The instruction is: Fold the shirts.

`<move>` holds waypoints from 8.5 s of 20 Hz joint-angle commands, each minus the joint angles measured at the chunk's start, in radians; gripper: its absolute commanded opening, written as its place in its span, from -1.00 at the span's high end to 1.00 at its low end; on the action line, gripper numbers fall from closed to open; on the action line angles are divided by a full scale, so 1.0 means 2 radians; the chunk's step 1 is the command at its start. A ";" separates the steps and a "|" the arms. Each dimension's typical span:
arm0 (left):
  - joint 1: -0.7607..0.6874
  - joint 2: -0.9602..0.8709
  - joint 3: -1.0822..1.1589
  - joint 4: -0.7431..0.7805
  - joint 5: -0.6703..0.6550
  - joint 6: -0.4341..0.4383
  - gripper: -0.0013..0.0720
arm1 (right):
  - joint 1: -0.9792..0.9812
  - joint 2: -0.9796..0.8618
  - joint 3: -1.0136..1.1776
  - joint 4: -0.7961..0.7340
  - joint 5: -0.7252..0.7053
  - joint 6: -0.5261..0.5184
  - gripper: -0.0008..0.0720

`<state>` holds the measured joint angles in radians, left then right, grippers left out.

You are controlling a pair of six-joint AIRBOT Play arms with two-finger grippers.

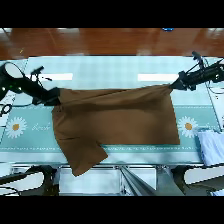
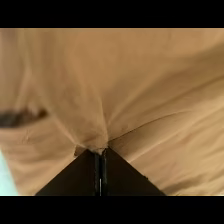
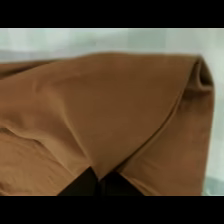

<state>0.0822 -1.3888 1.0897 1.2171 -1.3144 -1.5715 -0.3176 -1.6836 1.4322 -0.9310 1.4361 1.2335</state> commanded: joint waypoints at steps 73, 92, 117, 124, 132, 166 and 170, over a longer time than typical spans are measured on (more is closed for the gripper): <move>0.080 0.248 -0.408 -0.179 0.060 0.032 0.91 | -0.118 0.277 -0.419 -0.234 -0.010 0.099 -0.16; 0.080 0.247 -0.384 -0.183 0.063 0.027 0.91 | -0.118 0.192 -0.404 0.002 -0.056 -0.027 0.92; 0.058 -0.072 0.039 -0.186 0.091 0.034 0.91 | -0.014 0.035 -0.097 0.035 -0.146 0.006 0.92; 0.032 -0.148 0.102 -0.188 0.117 0.057 0.91 | -0.002 -0.015 -0.079 0.044 -0.174 0.000 0.92; 0.093 -0.106 0.197 -0.060 -0.032 0.014 -0.43 | -0.069 0.030 -0.004 -0.026 -0.073 0.015 -0.18; -0.111 0.251 -0.213 -0.197 0.334 0.045 0.91 | -0.061 0.117 -0.122 0.049 -0.078 -0.020 0.92; -0.212 0.130 -0.138 -0.199 0.348 0.045 0.92 | -0.070 0.242 -0.157 0.020 -0.063 -0.008 0.92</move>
<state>-0.2253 -0.9928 0.7269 0.8474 -0.6445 -1.4963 -0.4431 -1.3556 1.1564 -0.8383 1.2762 1.1973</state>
